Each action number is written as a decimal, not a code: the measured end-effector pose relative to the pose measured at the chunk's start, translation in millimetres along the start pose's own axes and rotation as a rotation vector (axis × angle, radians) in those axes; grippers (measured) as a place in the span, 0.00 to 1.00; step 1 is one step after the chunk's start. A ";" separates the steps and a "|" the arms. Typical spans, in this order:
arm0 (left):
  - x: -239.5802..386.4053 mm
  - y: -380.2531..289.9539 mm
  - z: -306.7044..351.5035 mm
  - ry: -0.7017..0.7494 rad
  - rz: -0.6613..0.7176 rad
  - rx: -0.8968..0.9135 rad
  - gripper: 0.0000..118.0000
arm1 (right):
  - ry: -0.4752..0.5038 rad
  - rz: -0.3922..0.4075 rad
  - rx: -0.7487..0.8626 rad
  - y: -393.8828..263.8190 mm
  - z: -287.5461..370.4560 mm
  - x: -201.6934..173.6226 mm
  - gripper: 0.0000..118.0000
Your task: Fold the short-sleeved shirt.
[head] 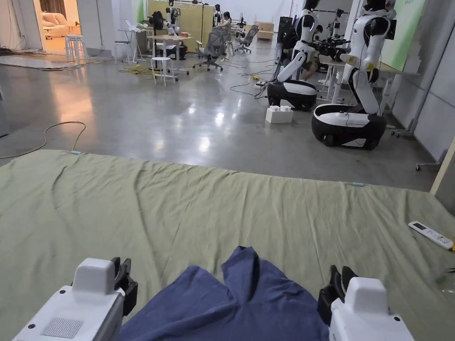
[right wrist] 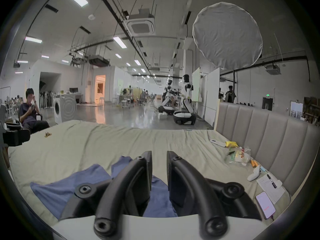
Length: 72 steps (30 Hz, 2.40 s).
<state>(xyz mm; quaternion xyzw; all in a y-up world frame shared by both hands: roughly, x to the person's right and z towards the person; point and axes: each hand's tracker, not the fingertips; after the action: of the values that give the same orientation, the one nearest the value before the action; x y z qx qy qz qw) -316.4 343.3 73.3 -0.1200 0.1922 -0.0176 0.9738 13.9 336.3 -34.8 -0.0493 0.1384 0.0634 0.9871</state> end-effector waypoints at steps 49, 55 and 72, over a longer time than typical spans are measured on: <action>-138.2 -168.5 -87.4 0.179 0.234 -0.794 0.45 | 0.130 0.020 -0.163 -51.7 -42.2 -39.0 0.01; -117.9 -172.3 -85.3 0.134 0.151 -0.785 0.11 | 0.147 0.020 -0.216 -63.2 -60.6 -42.6 0.01; -138.7 -123.4 -42.2 0.059 0.267 -0.629 0.05 | 0.161 0.206 -0.736 -103.2 -277.8 -8.5 0.65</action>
<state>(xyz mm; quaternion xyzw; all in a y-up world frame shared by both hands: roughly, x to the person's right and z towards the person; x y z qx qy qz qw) -459.3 225.1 116.4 -0.3875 0.2305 0.1666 0.8769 -54.0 201.5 -290.0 -0.3906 0.1875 0.2035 0.8780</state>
